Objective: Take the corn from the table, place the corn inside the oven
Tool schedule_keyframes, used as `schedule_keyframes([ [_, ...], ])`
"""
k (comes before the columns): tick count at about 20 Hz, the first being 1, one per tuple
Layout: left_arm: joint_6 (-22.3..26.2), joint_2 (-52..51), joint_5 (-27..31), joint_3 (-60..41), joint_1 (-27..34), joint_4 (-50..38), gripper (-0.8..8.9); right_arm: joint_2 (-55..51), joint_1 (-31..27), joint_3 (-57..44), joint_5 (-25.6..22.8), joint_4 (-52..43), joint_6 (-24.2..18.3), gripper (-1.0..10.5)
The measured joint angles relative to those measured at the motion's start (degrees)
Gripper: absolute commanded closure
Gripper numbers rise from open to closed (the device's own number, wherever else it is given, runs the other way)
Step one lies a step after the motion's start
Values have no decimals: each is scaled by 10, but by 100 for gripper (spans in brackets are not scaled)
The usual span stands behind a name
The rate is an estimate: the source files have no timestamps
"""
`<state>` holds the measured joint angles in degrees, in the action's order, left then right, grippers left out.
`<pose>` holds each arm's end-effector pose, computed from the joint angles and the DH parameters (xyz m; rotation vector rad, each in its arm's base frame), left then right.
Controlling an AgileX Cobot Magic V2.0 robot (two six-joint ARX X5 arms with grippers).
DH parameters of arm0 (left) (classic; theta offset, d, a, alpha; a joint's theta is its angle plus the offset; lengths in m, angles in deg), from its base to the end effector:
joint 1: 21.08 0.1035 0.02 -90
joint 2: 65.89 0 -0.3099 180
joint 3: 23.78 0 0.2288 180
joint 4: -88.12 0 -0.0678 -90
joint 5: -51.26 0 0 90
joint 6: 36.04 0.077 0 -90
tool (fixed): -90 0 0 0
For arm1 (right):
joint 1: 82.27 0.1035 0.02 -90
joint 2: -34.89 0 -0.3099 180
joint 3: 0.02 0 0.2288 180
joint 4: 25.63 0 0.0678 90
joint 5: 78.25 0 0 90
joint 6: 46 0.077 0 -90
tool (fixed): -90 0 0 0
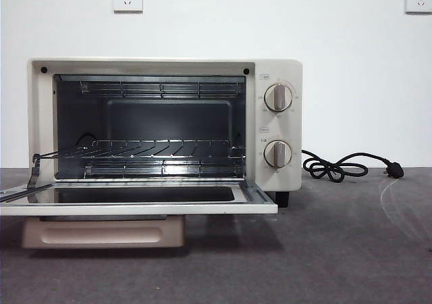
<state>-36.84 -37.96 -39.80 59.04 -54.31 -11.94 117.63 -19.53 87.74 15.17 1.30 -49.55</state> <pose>0.0067 -0.0061 0.3745 0.1096 0.4304 -0.5857 0.1530 0.3070 0.3770 -0.2545 0.3162 1.1517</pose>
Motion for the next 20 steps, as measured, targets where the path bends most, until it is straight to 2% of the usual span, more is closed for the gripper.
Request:
schedule_keyframes([
  [5,-21,-45,59,0,0,49,819,62,2,0,-81,-53,-56,957],
  [10,-34,-61,94,0,0,86,819,125,-4,0,-165,-93,-143,957],
  [16,-41,-61,99,-1,0,94,819,192,-17,0,-199,-142,-251,957],
  [20,-43,-61,100,-1,0,94,819,229,-29,0,-226,-156,-299,957],
])
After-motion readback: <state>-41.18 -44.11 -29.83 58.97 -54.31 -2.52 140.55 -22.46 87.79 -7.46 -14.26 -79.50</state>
